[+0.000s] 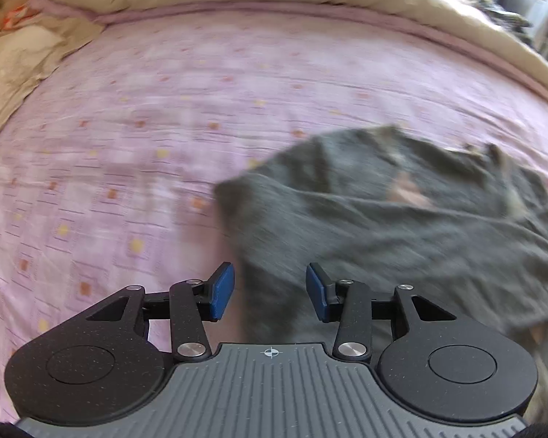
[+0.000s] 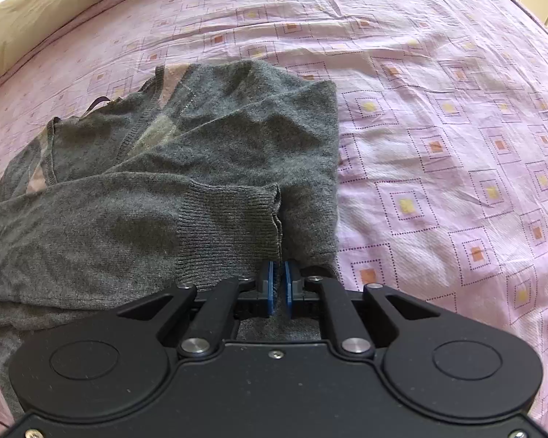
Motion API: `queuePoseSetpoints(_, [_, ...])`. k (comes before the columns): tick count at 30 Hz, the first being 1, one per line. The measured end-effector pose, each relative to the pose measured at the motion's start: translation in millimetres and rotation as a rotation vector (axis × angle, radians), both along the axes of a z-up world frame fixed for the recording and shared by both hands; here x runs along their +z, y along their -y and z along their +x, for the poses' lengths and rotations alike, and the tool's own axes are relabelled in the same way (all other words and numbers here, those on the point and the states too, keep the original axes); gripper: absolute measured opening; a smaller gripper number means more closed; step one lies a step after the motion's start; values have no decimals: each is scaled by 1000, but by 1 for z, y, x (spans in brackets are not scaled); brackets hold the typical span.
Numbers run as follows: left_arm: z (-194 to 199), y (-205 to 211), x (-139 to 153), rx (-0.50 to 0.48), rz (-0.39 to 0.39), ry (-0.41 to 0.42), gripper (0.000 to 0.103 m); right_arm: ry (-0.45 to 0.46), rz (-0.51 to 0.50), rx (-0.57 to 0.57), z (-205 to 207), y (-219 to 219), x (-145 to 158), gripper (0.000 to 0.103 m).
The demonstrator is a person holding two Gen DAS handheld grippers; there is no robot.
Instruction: Fold small clothes
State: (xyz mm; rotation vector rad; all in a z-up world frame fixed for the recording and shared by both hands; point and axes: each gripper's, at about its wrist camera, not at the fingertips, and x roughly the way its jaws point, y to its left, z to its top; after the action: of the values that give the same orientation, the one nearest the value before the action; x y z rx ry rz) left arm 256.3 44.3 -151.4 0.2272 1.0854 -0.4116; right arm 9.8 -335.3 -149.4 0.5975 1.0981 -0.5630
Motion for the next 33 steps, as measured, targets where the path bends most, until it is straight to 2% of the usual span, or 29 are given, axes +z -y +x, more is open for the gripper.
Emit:
queuePoseSetpoints(1, [9, -1, -4, 18, 15, -2, 42, -1, -3, -3, 0, -1, 1, 19])
queuePoseSetpoints(3, [25, -7, -12, 50, 38, -14, 45, 2, -9, -14, -2, -2, 3, 40])
queuePoseSetpoints(4, [31, -11, -14, 62, 36, -20, 52, 11, -10, -25, -3, -3, 5, 53])
queuePoseSetpoints(5, [37, -14, -15, 75, 28, -23, 55, 21, -12, -36, -5, -4, 7, 58])
queuePoseSetpoints(9, [50, -24, -16, 109, 23, -18, 60, 22, -29, -58, -12, -12, 13, 59])
queuePoseSetpoints(11, [53, -29, -16, 132, 31, -14, 64, 24, -40, -70, -18, -16, 16, 65])
queuePoseSetpoints(13, [54, -34, -18, 158, 43, -9, 72, 28, -49, -82, -25, -21, 19, 68])
queuePoseSetpoints(16, [53, -39, -22, 198, 95, 0, 72, 33, -61, -97, -36, -30, 23, 74])
queuePoseSetpoints(18, [47, -47, -21, 194, 76, 13, 73, 35, -60, -98, -44, -36, 24, 76])
queuePoseSetpoints(24, [5, -63, -12, 96, -22, -9, 74, 42, -68, -73, -75, -56, 23, 84])
queuePoseSetpoints(26, [-16, -67, -9, 53, -43, -19, 74, 32, -90, -75, -87, -65, 22, 96])
queuePoseSetpoints(27, [-27, -69, -8, 33, -49, -21, 74, 21, -101, -75, -92, -69, 21, 98])
queuePoseSetpoints(33, [-95, -82, -2, -47, -58, -59, 74, 1, -54, -16, -124, -80, 13, 98])
